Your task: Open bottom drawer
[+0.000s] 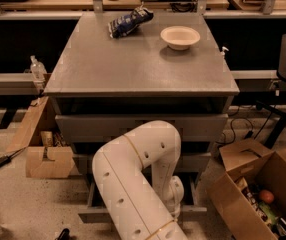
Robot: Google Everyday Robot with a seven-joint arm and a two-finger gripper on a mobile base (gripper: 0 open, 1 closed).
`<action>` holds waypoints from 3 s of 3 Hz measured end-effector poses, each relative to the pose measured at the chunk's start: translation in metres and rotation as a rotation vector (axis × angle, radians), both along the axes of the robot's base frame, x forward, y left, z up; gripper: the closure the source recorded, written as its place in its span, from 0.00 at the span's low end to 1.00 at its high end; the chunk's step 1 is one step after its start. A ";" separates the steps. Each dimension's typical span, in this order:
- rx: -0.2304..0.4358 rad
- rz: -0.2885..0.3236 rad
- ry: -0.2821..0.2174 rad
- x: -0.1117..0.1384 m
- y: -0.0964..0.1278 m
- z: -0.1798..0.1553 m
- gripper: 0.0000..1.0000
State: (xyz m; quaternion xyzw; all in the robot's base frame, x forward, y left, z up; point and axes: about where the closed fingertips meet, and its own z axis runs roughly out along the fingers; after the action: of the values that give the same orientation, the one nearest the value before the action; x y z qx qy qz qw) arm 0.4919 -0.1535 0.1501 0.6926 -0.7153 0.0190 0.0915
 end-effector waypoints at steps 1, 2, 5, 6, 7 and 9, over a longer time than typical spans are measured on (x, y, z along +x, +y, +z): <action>0.000 0.000 0.000 0.001 0.000 0.002 0.99; 0.000 0.000 0.000 0.001 0.000 0.002 1.00; 0.000 0.000 0.000 0.001 0.000 0.002 1.00; 0.000 0.000 0.000 0.001 0.000 0.002 0.80; 0.000 0.000 0.000 0.001 0.000 0.002 0.56; 0.000 0.000 0.000 0.001 0.000 0.002 0.10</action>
Offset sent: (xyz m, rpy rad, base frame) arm -0.2642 -0.0146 0.0646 -0.0808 0.3598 -0.4777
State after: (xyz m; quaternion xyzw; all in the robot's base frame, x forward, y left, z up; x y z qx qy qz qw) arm 0.4929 -0.1534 0.1519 0.6925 -0.7153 0.0189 0.0916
